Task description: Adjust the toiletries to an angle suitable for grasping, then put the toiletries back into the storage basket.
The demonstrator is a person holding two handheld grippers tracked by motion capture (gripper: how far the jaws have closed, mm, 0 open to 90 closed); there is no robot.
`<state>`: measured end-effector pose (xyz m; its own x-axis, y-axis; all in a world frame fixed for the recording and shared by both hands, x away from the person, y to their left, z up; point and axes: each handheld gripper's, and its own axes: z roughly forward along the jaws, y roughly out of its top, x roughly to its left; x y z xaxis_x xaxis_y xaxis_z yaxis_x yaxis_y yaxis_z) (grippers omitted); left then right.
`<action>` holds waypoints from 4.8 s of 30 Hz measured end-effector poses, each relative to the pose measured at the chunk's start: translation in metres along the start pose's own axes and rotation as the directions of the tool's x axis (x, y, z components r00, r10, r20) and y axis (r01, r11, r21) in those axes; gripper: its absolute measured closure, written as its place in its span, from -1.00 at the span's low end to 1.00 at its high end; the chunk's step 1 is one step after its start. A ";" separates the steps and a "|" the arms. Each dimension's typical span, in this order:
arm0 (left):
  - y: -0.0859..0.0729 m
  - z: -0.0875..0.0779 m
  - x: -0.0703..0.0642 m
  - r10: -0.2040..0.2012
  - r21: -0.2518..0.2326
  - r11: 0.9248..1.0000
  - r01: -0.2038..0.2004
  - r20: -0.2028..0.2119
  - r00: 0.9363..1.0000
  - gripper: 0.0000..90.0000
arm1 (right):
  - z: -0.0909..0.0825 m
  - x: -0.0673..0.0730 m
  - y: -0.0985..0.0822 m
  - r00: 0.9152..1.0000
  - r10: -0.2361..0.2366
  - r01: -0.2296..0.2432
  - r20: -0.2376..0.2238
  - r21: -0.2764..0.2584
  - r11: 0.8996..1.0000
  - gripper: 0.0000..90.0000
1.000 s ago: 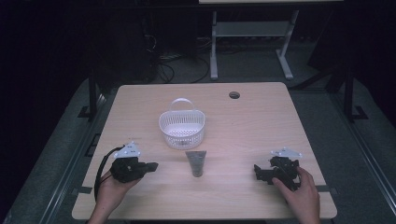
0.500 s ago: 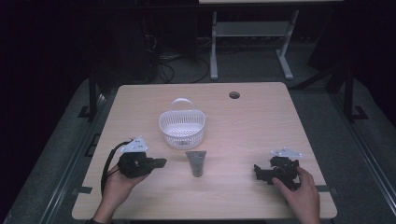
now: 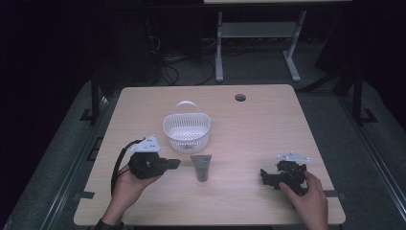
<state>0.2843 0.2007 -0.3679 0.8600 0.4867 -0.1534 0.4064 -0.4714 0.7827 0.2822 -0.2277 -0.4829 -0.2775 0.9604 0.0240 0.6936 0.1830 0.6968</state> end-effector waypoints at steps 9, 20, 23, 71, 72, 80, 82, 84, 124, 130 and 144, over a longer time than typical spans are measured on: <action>0.013 0.004 -0.006 0.026 -0.008 1.000 -0.026 0.020 0.999 0.99 | 0.000 0.000 0.000 1.000 0.000 0.000 0.000 0.000 1.000 -1.00; 0.024 0.012 -0.009 0.043 -0.011 0.999 -0.042 0.024 0.999 0.99 | 0.000 0.000 0.000 1.000 0.000 0.000 0.000 0.000 1.000 -1.00; 0.024 0.015 -0.007 0.044 -0.005 0.999 -0.044 0.022 0.999 0.99 | 0.000 0.000 0.000 1.000 0.000 0.000 0.000 0.000 1.000 -1.00; 0.046 0.043 0.017 0.052 0.007 0.999 -0.052 -0.012 0.999 0.99 | 0.000 0.000 0.000 1.000 -0.001 0.001 -0.001 0.000 1.000 -1.00; 0.046 0.043 0.017 0.052 0.006 0.999 -0.052 -0.013 0.999 0.99 | 0.000 0.000 0.000 1.000 0.000 0.000 -0.001 0.000 1.000 -1.00; 0.042 0.039 0.017 0.051 0.015 0.999 -0.051 -0.010 0.999 0.98 | 0.000 0.000 0.000 1.000 -0.001 0.001 -0.001 0.000 1.000 -1.00; 0.041 0.038 0.017 0.047 0.018 0.999 -0.047 -0.010 0.999 0.87 | 0.000 0.000 0.000 1.000 -0.002 0.002 -0.001 -0.001 1.000 -1.00; 0.040 0.036 0.017 0.047 0.025 0.999 -0.046 -0.012 0.999 0.79 | 0.000 0.000 0.000 1.000 0.000 0.000 0.000 -0.001 1.000 -1.00; 0.060 0.044 0.005 0.131 0.146 0.980 -0.135 0.036 0.991 -0.72 | 0.000 -0.001 0.000 1.000 -0.006 0.006 -0.005 0.000 1.000 -1.00; 0.067 0.054 0.002 0.148 0.160 0.975 -0.153 0.042 0.988 -0.72 | 0.000 -0.001 0.000 1.000 -0.006 0.006 -0.005 0.000 1.000 -1.00; 0.075 0.073 -0.001 0.199 0.230 0.951 -0.209 0.066 0.978 -0.72 | 0.000 -0.001 0.000 1.000 -0.008 0.008 -0.006 0.000 1.000 -1.00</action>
<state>0.3363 0.1115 -0.3530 0.9423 0.3330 -0.0341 0.2771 -0.7187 0.6377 0.2824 -0.2286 -0.4828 -0.2872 0.9576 0.0233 0.6913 0.1904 0.6970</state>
